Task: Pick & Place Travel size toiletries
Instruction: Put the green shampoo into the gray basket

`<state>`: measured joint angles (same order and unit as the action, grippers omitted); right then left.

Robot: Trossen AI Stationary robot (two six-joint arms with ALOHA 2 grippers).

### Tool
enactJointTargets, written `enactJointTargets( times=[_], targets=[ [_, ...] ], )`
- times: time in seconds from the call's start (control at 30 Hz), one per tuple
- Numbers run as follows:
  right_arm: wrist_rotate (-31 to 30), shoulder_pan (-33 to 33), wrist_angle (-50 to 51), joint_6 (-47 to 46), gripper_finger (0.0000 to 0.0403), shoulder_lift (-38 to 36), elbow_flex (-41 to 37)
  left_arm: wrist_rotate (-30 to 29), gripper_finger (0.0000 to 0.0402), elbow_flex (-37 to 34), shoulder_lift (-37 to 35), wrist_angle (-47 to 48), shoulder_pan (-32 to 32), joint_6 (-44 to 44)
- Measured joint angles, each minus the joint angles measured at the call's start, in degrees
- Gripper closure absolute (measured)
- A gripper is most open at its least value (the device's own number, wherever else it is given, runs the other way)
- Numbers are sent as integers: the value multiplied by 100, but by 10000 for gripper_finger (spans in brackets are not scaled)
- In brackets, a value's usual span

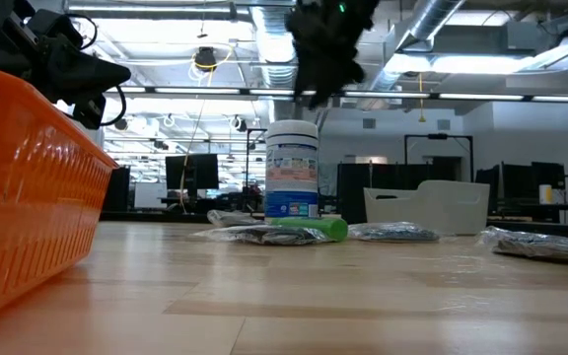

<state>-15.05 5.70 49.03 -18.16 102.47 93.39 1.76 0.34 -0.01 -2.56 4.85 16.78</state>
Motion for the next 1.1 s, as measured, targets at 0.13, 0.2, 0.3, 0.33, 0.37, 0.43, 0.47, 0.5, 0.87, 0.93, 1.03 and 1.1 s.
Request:
enactJointTargets(
  times=[0.13,0.2,0.3,0.33,0.37,0.43,0.47,0.5,0.87,0.93,1.03,1.1],
  targets=[
    [-85,-477,-641,-87,164,176,-55,0,401,1,0,-1,1,0],
    [-244,-641,-929,-97,164,312,-30,2,401,0,0,-4,0,0],
    [-449,-745,-947,-138,164,563,-48,0,401,2,0,-5,0,0],
    [-454,-754,-1095,-171,164,718,-45,0,401,0,0,-7,0,0],
    [-452,-751,-1209,-202,164,862,-34,2,401,2,0,-7,-1,0],
    [-452,-734,-1058,-247,164,1086,-51,0,401,2,0,-7,1,0],
    [-452,-716,-1140,-276,164,1215,-40,0,401,2,0,-8,1,0],
    [-452,-699,-1162,-290,164,1337,-25,2,401,1,0,-24,0,0],
    [123,-548,-821,-589,164,2147,-40,0,401,2,0,-32,1,0],
    [132,-551,-689,-589,164,2168,-40,-2,401,2,0,-34,0,0],
    [130,-548,-794,-591,164,2156,-80,0,401,2,0,-38,1,0],
    [131,-522,-775,-593,164,2160,-110,0,401,2,0,-38,0,0]
  ],
)
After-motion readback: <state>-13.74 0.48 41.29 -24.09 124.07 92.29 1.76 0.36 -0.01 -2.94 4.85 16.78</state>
